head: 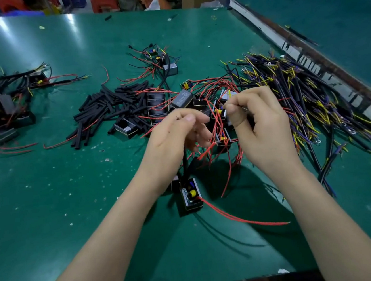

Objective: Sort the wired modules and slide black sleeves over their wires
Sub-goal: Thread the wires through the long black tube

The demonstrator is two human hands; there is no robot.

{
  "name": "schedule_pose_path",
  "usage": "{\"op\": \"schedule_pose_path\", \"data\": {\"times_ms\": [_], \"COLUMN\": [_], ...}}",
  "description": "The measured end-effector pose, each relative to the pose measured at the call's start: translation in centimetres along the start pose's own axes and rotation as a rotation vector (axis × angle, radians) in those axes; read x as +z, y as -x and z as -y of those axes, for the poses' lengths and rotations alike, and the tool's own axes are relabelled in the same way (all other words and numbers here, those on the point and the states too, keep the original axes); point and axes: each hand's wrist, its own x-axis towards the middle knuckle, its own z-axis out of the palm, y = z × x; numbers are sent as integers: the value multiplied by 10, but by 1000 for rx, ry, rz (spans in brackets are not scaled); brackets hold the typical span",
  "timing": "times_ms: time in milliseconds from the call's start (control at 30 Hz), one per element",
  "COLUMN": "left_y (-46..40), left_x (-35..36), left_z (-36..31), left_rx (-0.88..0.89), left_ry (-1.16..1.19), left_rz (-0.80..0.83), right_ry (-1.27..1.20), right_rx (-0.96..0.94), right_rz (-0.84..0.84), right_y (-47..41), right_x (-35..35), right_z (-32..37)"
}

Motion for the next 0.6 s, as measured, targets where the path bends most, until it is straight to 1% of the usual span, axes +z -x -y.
{"op": "schedule_pose_path", "data": {"times_ms": [133, 233, 300, 467, 533, 600], "left_y": [4, 4, 4, 1, -1, -1], "left_x": [5, 4, 4, 1, 0, 1], "left_z": [4, 3, 4, 7, 10, 11], "left_rx": [-12, -37, -44, 51, 82, 83], "left_ry": [-96, -14, -32, -407, -495, -508], "left_rz": [111, 96, 83, 188, 165, 127], "right_ry": [-1, 7, 14, 8, -1, -12], "right_rx": [-13, -4, -5, -18, -19, -45], "right_rz": [16, 22, 17, 37, 46, 40], "right_y": [0, 1, 1, 2, 1, 2], "right_x": [-1, 1, 3, 4, 4, 6], "right_z": [1, 2, 3, 2, 2, 3]}}
